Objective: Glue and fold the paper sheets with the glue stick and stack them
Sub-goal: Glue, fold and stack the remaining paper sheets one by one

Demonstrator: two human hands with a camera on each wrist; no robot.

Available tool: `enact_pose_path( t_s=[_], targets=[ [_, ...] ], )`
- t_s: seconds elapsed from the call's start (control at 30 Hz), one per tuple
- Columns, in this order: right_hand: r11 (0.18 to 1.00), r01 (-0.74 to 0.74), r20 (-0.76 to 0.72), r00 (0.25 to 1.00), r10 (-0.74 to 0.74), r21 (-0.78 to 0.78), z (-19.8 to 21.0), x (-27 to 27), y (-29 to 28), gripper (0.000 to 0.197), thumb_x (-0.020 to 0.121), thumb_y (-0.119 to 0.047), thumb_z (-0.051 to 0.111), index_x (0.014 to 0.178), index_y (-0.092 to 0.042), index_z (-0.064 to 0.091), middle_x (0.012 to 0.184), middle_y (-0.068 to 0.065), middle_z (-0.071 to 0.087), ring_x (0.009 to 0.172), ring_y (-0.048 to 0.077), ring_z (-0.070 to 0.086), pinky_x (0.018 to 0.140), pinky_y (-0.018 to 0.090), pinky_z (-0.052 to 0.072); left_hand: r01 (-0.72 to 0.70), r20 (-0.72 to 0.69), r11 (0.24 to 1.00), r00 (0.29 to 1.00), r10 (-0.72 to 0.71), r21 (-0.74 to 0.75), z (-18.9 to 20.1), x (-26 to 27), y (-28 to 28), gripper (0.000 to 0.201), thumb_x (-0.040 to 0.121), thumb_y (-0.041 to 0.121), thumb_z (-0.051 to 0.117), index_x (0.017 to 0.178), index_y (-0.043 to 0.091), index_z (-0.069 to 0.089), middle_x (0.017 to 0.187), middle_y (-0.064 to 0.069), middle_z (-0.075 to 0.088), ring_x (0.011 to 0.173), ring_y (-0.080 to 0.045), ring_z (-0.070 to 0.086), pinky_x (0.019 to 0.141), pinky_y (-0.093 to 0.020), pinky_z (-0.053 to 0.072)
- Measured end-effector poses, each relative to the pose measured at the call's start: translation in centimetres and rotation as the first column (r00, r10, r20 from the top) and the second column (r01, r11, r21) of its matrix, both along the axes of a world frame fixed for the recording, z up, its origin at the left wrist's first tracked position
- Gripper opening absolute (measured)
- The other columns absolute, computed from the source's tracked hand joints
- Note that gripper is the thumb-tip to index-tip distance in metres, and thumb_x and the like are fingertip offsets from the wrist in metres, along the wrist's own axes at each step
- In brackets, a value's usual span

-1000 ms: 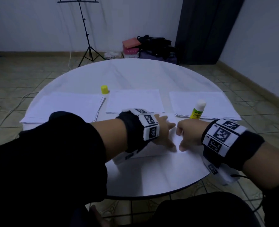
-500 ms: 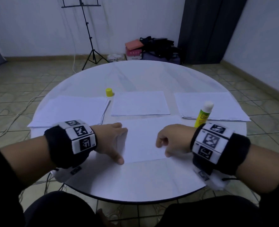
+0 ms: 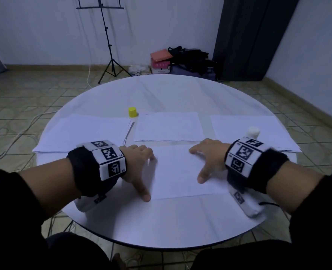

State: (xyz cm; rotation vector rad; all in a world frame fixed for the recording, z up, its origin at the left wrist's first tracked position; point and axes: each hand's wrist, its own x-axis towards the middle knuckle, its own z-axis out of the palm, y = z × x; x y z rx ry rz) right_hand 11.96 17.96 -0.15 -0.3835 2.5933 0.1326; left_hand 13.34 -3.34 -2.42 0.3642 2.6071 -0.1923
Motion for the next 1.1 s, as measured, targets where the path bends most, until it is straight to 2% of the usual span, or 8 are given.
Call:
enact_pose_path(
  t_s=[0.2, 0.3, 0.47, 0.6, 0.77, 0.9, 1.03, 1.1],
  targets=[
    [0.999, -0.009, 0.011, 1.000, 0.008, 0.054, -0.5, 0.7, 3.6, 0.073, 0.074, -0.027, 0.077, 0.136, -0.012, 0.042, 0.138, 0.008, 0.041, 0.125, 0.029, 0.046, 0.102, 0.045, 0.042, -0.032, 0.022, 0.999, 0.999, 0.032, -0.014, 0.4, -0.2, 0.3, 0.111, 0.047, 0.068, 0.081, 0.137, 0.032, 0.028, 0.137, 0.011, 0.037, 0.130, -0.016, 0.036, 0.108, -0.036, 0.033],
    [0.990, -0.073, 0.005, 0.997, 0.073, 0.121, -0.8, 1.0, 4.4, 0.071, 0.072, -0.022, 0.076, 0.134, -0.010, 0.044, 0.135, 0.009, 0.046, 0.122, 0.028, 0.049, 0.099, 0.045, 0.045, -0.070, 0.034, 0.998, 0.997, 0.070, 0.005, 0.6, -0.2, 0.3, 0.112, 0.048, 0.067, 0.081, 0.138, 0.034, 0.025, 0.137, 0.010, 0.039, 0.129, -0.017, 0.037, 0.107, -0.035, 0.033],
    [0.981, -0.101, 0.003, 0.995, 0.102, 0.166, -1.1, 1.0, 4.4, 0.076, 0.070, -0.025, 0.079, 0.133, -0.013, 0.040, 0.134, 0.005, 0.041, 0.122, 0.025, 0.046, 0.098, 0.040, 0.044, -0.143, 0.030, 0.989, 0.989, 0.142, 0.048, 0.8, -0.1, 0.6, 0.128, 0.051, 0.066, 0.081, 0.148, 0.034, 0.005, 0.148, 0.002, 0.033, 0.136, -0.022, 0.033, 0.110, -0.035, 0.031],
    [0.969, -0.091, 0.020, 0.996, 0.089, 0.229, -0.9, 0.5, 3.1, 0.071, 0.061, -0.023, 0.085, 0.116, -0.013, 0.040, 0.123, 0.006, 0.049, 0.112, 0.026, 0.052, 0.093, 0.040, 0.048, -0.218, 0.049, 0.971, 0.976, 0.214, 0.103, 0.9, -0.3, 0.7, 0.129, 0.053, 0.068, 0.079, 0.149, 0.033, 0.001, 0.150, 0.000, 0.032, 0.135, -0.023, 0.036, 0.109, -0.037, 0.034],
    [0.944, -0.084, 0.024, 0.997, 0.080, 0.319, -0.6, 0.0, 2.1, 0.113, 0.055, -0.022, 0.087, 0.145, -0.017, 0.018, 0.135, 0.011, 0.045, 0.121, 0.029, 0.049, 0.095, 0.044, 0.044, -0.270, 0.050, 0.948, 0.963, 0.265, 0.170, 1.0, -0.8, 0.9, 0.126, 0.055, 0.070, 0.076, 0.150, 0.031, 0.002, 0.152, 0.002, 0.029, 0.137, -0.021, 0.035, 0.110, -0.039, 0.033],
    [0.935, -0.089, -0.008, 0.995, 0.098, 0.344, -0.7, 0.4, 1.9, 0.109, 0.057, -0.019, 0.085, 0.144, -0.014, 0.019, 0.131, 0.011, 0.049, 0.117, 0.029, 0.053, 0.088, 0.037, 0.047, -0.305, 0.096, 0.927, 0.952, 0.290, 0.219, 1.4, -1.0, 1.2, 0.125, 0.059, 0.070, 0.074, 0.151, 0.031, -0.001, 0.154, 0.001, 0.026, 0.140, -0.020, 0.031, 0.115, -0.038, 0.027],
    [0.940, -0.087, -0.044, 0.993, 0.107, 0.329, -1.0, 1.0, 2.2, 0.106, 0.065, -0.017, 0.082, 0.147, -0.015, 0.015, 0.135, 0.012, 0.047, 0.122, 0.027, 0.049, 0.073, 0.031, 0.037, -0.380, 0.160, 0.853, 0.925, 0.346, 0.357, 1.8, -1.0, 0.8, 0.111, 0.071, 0.054, 0.075, 0.151, 0.034, 0.001, 0.150, 0.000, 0.033, 0.131, -0.022, 0.044, 0.112, -0.036, 0.032],
    [0.957, -0.068, -0.048, 0.995, 0.085, 0.282, -1.1, 1.3, 2.5, 0.101, 0.067, -0.015, 0.080, 0.147, -0.019, 0.017, 0.132, 0.011, 0.049, 0.122, 0.028, 0.049, 0.078, 0.033, 0.039, -0.453, 0.187, 0.720, 0.887, 0.422, 0.525, 1.8, -0.7, 0.4, 0.098, 0.074, 0.034, 0.080, 0.148, 0.038, 0.016, 0.131, -0.004, 0.044, 0.112, -0.027, 0.058, 0.102, -0.038, 0.044]
  ],
)
